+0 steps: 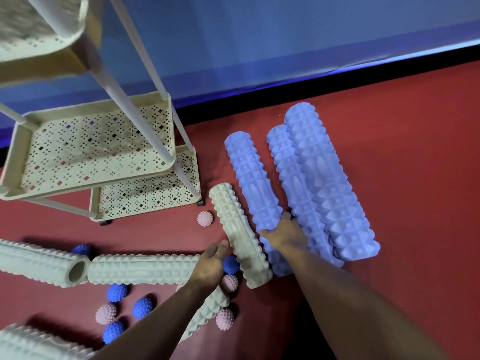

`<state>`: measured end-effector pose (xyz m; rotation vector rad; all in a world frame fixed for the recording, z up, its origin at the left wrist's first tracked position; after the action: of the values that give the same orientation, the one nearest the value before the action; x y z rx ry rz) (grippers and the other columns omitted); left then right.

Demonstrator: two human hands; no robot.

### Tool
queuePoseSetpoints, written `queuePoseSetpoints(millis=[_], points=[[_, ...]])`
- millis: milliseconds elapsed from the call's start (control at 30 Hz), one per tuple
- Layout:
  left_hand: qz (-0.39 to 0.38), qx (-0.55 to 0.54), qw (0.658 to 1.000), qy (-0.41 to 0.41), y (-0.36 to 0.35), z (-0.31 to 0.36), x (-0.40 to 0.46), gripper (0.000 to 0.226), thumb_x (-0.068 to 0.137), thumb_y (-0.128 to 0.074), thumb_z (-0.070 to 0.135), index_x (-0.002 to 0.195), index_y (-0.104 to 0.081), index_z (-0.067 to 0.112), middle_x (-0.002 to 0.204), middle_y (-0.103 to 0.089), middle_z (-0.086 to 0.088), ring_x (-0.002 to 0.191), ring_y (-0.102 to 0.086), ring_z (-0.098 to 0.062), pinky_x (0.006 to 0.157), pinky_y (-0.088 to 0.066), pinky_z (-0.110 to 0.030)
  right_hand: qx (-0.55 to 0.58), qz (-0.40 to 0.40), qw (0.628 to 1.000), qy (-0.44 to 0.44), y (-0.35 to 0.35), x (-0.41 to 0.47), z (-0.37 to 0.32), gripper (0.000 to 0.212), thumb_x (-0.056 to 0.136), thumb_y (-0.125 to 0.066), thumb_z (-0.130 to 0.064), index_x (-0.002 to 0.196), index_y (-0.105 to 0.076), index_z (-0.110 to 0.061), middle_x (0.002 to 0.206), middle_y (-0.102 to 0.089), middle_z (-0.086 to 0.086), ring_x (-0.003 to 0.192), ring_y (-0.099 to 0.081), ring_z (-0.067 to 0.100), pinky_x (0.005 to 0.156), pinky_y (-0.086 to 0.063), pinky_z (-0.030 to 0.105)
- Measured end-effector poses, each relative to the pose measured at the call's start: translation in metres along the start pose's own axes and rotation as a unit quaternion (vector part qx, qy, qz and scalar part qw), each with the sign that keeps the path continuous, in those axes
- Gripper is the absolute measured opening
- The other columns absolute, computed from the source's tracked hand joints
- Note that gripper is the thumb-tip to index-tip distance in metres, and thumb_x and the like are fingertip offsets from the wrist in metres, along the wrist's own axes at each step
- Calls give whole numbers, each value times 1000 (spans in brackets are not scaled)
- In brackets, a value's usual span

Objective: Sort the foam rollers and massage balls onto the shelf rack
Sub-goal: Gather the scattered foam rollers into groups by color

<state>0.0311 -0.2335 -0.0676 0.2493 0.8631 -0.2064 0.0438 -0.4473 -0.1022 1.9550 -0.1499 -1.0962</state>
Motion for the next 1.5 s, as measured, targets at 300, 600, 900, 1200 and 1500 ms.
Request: queuePoseSetpoints(millis=[300, 600, 900, 1200, 1500], points=[[1, 10, 1000, -1, -1, -1, 2, 20, 105, -48, 40, 106, -62, 26, 107, -64, 11, 105, -62, -11, 103, -47, -40, 5, 48, 999, -21, 7, 0, 7, 74, 91, -65, -52, 142, -38, -6, 141, -46, 15, 125, -54, 35, 95, -50, 46], [-1, 30, 999, -20, 6, -4, -6, 20, 105, -47, 42, 100, -61, 29, 102, -65, 7, 100, -61, -14, 98, -48, -38, -51, 112, 992, 6, 17, -6, 4, 63, 90, -66, -51, 136, -49, -12, 138, -46, 11, 124, -50, 31, 87, -49, 41], [25, 268, 949, -162, 83, 1, -79, 30, 102, -49, 46, 130, -53, 36, 128, -52, 13, 118, -57, -14, 105, -47, -40, -9, 6, 981, 192, 10, -95, -30, 60, 95, -59, -49, 147, -45, -23, 143, -47, 1, 129, -51, 22, 100, -47, 37], [63, 366, 920, -128, 198, -55, -153, 52, 100, -55, 44, 146, -46, 23, 147, -48, -3, 128, -52, -20, 109, -40, -38, 3, -55, 969, 243, -30, -212, -41, 66, 90, -68, -47, 147, -47, -23, 142, -51, 0, 131, -52, 21, 105, -43, 32], [47, 342, 936, -72, 239, -136, -150, 58, 92, -68, 46, 141, -50, 23, 136, -56, -2, 108, -62, -20, 102, -48, -39, -47, -129, 959, 248, -108, -247, -42, 70, 88, -70, -49, 149, -44, -25, 148, -49, 0, 130, -53, 19, 108, -43, 36]])
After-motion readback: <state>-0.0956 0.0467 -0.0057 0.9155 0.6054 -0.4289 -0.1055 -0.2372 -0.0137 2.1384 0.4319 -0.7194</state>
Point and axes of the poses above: each hand's wrist, its own x-axis towards the middle knuckle, its own y-axis out of the back of the hand, z = x × y, the point moved 3 cm from there along x, towards the middle knuckle
